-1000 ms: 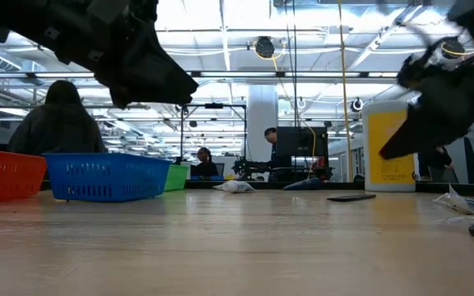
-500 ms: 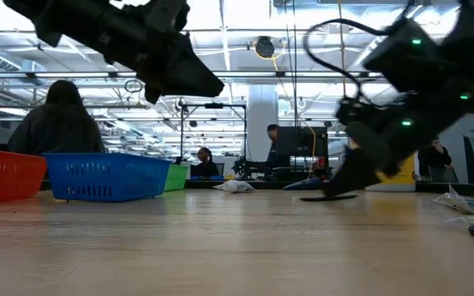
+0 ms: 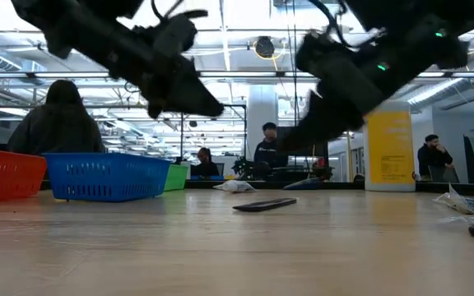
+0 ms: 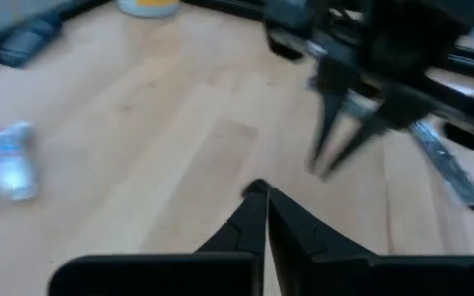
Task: Pick & Place Travel size toiletries
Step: Put the black comb into the yellow bin
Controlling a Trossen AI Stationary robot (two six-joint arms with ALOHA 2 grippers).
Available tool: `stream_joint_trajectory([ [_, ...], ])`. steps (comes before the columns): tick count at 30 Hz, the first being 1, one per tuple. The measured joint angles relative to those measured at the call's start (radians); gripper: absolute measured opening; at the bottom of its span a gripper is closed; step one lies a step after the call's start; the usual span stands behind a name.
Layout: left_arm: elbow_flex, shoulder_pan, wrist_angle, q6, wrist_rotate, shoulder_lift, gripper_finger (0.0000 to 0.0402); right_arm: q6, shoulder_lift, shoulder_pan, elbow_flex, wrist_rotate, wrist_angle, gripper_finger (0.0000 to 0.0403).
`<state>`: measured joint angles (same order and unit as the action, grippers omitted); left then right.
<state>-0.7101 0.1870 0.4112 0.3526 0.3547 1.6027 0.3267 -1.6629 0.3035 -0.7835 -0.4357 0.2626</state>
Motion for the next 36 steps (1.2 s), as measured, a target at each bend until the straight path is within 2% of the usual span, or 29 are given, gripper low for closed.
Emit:
stream_joint_trajectory([
  [3,-0.011,-0.019,0.047,0.031,-0.068,0.102,0.0003,-0.1,0.034,0.006,0.028,0.003,-0.014,0.0063],
  [8,-0.123,-0.047,0.023,0.052,-0.157,0.262,0.0008,-0.265,0.007,0.006,0.037,0.061,0.004,0.0136],
  [12,-0.231,-0.052,-0.066,0.038,-0.213,0.36,0.0002,-0.408,-0.047,0.006,0.037,0.07,0.018,0.0191],
  [16,-0.307,-0.052,-0.171,0.032,-0.211,0.418,0.001,-0.545,-0.097,0.009,0.037,0.049,0.057,0.0225],
  [20,-0.328,-0.053,-0.174,0.011,-0.21,0.451,0.0005,-0.644,-0.122,0.005,0.033,0.042,0.081,0.0232],
  [26,-0.33,-0.055,-0.151,-0.028,-0.229,0.466,0.0011,-0.759,-0.133,0.002,0.033,0.02,0.086,0.0222],
  [30,-0.328,-0.055,-0.152,-0.043,-0.23,0.467,0.0003,-0.801,-0.135,0.003,0.035,-0.039,0.107,0.0216],
  [36,-0.329,-0.054,-0.164,-0.045,-0.237,0.493,0.0013,-0.807,-0.136,0.015,0.036,-0.06,0.121,0.0215],
])
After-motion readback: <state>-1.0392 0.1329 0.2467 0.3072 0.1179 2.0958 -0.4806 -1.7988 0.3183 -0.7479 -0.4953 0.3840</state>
